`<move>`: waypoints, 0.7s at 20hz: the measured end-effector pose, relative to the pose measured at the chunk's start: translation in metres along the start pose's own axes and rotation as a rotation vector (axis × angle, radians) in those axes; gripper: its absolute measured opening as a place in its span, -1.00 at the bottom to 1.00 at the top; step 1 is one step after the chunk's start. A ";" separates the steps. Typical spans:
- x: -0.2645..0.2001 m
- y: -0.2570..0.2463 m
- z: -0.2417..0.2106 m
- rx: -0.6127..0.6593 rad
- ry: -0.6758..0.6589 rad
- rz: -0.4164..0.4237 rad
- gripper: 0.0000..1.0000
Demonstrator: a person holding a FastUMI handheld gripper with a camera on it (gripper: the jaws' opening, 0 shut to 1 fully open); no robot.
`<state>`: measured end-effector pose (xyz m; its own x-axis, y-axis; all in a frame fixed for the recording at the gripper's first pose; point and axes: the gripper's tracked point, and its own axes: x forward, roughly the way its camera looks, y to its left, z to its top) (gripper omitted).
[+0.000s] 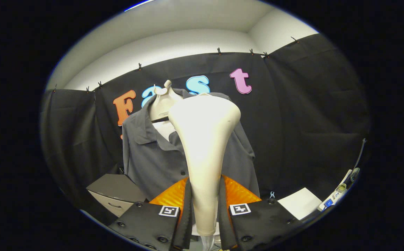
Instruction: Iron the clothes twice with a garment steamer, once on the left side and once on the right side.
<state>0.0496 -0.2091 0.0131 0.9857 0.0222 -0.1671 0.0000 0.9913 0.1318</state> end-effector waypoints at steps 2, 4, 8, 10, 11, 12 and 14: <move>-0.010 0.003 0.009 -0.014 -0.032 -0.009 -0.21; -0.016 0.004 0.014 -0.014 -0.054 -0.013 -0.22; -0.013 0.005 0.018 -0.011 -0.071 -0.016 -0.22; -0.011 0.004 0.019 -0.032 -0.079 -0.022 -0.22; -0.011 0.004 0.018 -0.032 -0.079 -0.020 -0.22; -0.011 0.007 0.016 -0.026 -0.075 -0.013 -0.22; -0.008 0.009 0.012 -0.016 -0.066 -0.004 -0.21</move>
<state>0.0443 -0.2023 0.0273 0.9947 0.0105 -0.1024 0.0014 0.9933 0.1154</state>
